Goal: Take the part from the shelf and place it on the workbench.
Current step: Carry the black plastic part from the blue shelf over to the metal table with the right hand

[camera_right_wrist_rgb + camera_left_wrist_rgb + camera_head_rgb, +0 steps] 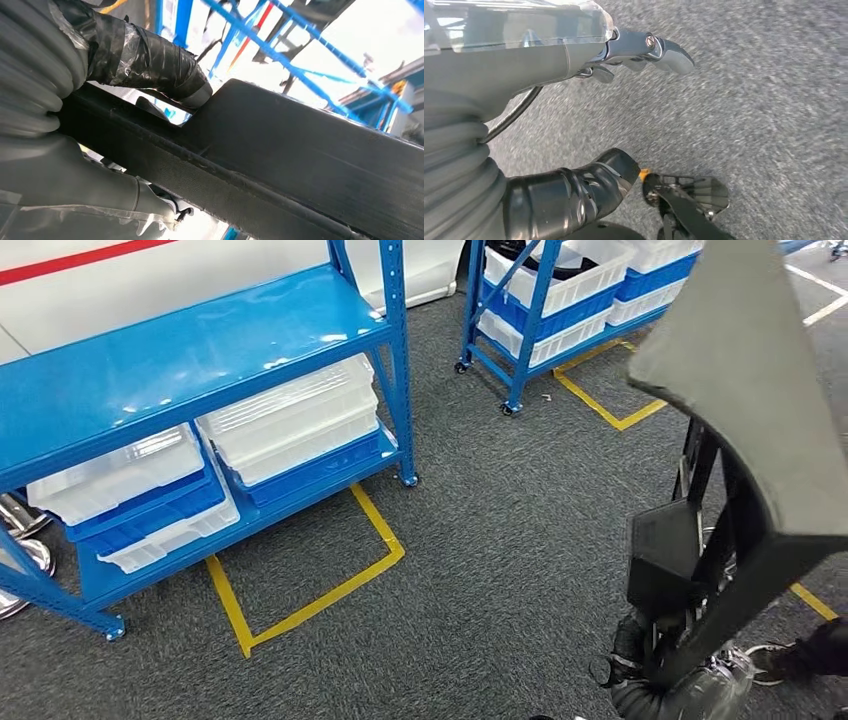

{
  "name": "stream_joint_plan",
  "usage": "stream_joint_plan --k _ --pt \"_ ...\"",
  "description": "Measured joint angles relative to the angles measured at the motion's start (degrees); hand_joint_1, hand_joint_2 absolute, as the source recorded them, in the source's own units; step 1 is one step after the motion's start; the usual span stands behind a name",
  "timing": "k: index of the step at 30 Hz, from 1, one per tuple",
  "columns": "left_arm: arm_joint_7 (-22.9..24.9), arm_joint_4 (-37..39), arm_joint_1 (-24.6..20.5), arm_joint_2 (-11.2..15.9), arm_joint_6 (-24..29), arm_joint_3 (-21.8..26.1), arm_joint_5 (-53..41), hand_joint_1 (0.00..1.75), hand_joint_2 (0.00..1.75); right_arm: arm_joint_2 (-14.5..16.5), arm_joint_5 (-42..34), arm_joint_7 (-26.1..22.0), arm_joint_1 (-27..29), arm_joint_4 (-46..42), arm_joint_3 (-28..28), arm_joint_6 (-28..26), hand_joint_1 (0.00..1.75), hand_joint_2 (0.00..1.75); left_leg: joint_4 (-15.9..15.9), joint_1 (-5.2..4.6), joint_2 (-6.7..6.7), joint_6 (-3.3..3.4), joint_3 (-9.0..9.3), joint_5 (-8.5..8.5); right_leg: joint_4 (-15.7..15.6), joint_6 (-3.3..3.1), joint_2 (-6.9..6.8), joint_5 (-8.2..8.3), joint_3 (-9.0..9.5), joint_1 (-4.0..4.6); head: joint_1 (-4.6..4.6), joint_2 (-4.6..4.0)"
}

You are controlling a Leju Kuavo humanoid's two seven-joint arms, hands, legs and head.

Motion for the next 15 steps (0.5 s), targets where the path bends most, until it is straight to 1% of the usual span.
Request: stream_joint_plan --k 1,2,3,4,5,6,7,8,9,10,11,12,13,14,15 --pt "-0.01 -0.01 0.01 0.01 -0.04 -0.03 -0.01 0.00 1.75 0.24 -0.28 -0.01 -0.01 -0.14 -0.08 -0.01 1.75 1.75 -3.69 0.00 -1.31 0.25 1.47 1.60 0.16 0.11 0.60 0.00 -0.12 0.04 0.00 0.00" --pt "-0.02 -0.01 -0.01 0.02 -0.04 -0.05 -0.02 0.00 1.75 0.43 -0.62 -0.01 0.00 -0.22 -0.15 -0.03 1.75 1.75 -6.18 -0.05 -2.44 0.39 2.45 2.43 0.29 0.35 1.15 0.07 -0.38 -0.05 -0.01 0.00" --pt "-0.02 -0.01 -0.06 0.02 -0.04 -0.08 -0.03 0.00 1.75 0.57 -0.92 -0.01 0.03 -0.26 -0.24 -0.05 1.75 1.75 -7.35 -0.15 -3.23 0.48 2.84 2.53 0.36 0.65 1.67 0.17 -0.70 -0.18 -0.01 0.00" --pt "-0.02 -0.01 -0.12 0.01 -0.03 -0.12 -0.04 0.00 1.75 0.70 -1.18 0.00 0.11 -0.30 -0.36 -0.07 1.75 1.75 -7.71 -0.26 -3.16 0.50 2.94 2.52 0.38 1.03 2.23 0.33 -0.96 -0.28 -0.03 0.00" --pt "-0.01 -0.01 -0.17 -0.03 -0.02 -0.17 -0.05 0.00 1.75 0.82 -1.40 0.01 0.22 -0.35 -0.49 -0.08 1.75 1.75 -7.98 -0.22 -2.64 0.67 3.05 2.64 0.37 1.40 2.59 0.42 -1.13 -0.38 -0.03 0.00" --pt "0.02 -0.01 -0.19 -0.06 -0.01 -0.22 -0.08 0.00 1.75 0.90 -1.59 0.00 0.33 -0.39 -0.66 -0.10 1.75 1.75 -8.33 -0.15 -2.05 0.96 3.18 2.83 0.66 1.67 2.10 0.19 -1.29 -0.35 -0.01 0.00" --pt "0.05 -0.01 -0.17 -0.09 0.03 -0.28 -0.12 0.00 1.75 0.95 -1.79 -0.01 0.37 -0.43 -0.80 -0.12 1.75 1.75 -8.66 -0.04 -1.39 1.32 3.31 3.04 1.77 1.92 1.06 -0.58 -1.78 -0.27 0.02 0.00" --pt "0.12 -0.01 -0.15 -0.13 0.07 -0.37 -0.17 0.00 1.75 0.97 -1.94 -0.01 0.39 -0.46 -0.91 -0.14 1.75 1.75 -8.94 0.04 -0.72 1.65 3.42 3.20 3.91 2.14 -0.31 -1.92 -2.74 -0.21 0.06 0.00" --pt "0.19 -0.01 -0.13 -0.14 0.12 -0.47 -0.21 0.00 1.75 0.98 -2.07 -0.02 0.39 -0.45 -0.99 -0.15 1.75 1.75 -8.99 -0.08 -0.04 1.86 3.47 3.24 6.99 2.33 -1.73 -3.64 -4.19 -0.29 0.08 0.00" --pt "0.26 -0.01 -0.09 -0.14 0.16 -0.58 -0.25 0.00 1.75 0.99 -2.15 -0.02 0.39 -0.45 -1.04 -0.15 1.75 1.75 -8.98 -0.17 0.63 1.98 3.45 3.21 10.60 2.53 -2.48 -5.36 -5.94 -0.42 0.09 0.00" --pt "0.31 -0.01 -0.05 -0.14 0.19 -0.67 -0.27 0.00 1.75 0.99 -2.24 -0.02 0.44 -0.44 -1.09 -0.15 1.75 1.75 -8.95 -0.26 1.34 1.99 3.44 3.15 13.62 2.71 -2.82 -6.44 -7.41 -0.60 0.09 0.00" --pt "0.33 -0.01 -0.02 -0.14 0.21 -0.73 -0.27 0.00 1.75 0.99 -2.37 -0.02 0.48 -0.44 -1.15 -0.15 1.75 1.75 -8.91 -0.30 2.06 1.96 3.45 3.08 15.14 2.85 -3.03 -6.57 -8.15 -0.75 0.08 0.00" --pt "0.33 -0.01 -0.03 -0.15 0.22 -0.79 -0.28 0.00 1.75 0.99 -2.50 -0.02 0.53 -0.44 -1.22 -0.15 1.75 1.75 -8.87 -0.31 2.75 1.89 3.49 2.98 14.58 2.94 -3.24 -5.66 -7.82 -0.86 0.09 0.00" --pt "0.33 -0.01 -0.05 -0.16 0.23 -0.85 -0.30 0.00 1.75 0.99 -2.65 -0.02 0.57 -0.44 -1.29 -0.15 1.75 1.75 -8.83 -0.31 3.36 1.77 3.58 2.85 11.89 2.96 -3.64 -3.92 -6.35 -0.93 0.09 0.00" --pt "0.33 -0.01 -0.08 -0.19 0.23 -0.91 -0.34 0.00 1.75 0.99 -2.78 -0.02 0.60 -0.44 -1.35 -0.15 1.75 1.75 -8.79 -0.32 3.88 1.61 3.75 2.69 7.85 2.88 -4.60 -2.18 -4.20 -0.91 0.09 0.00"
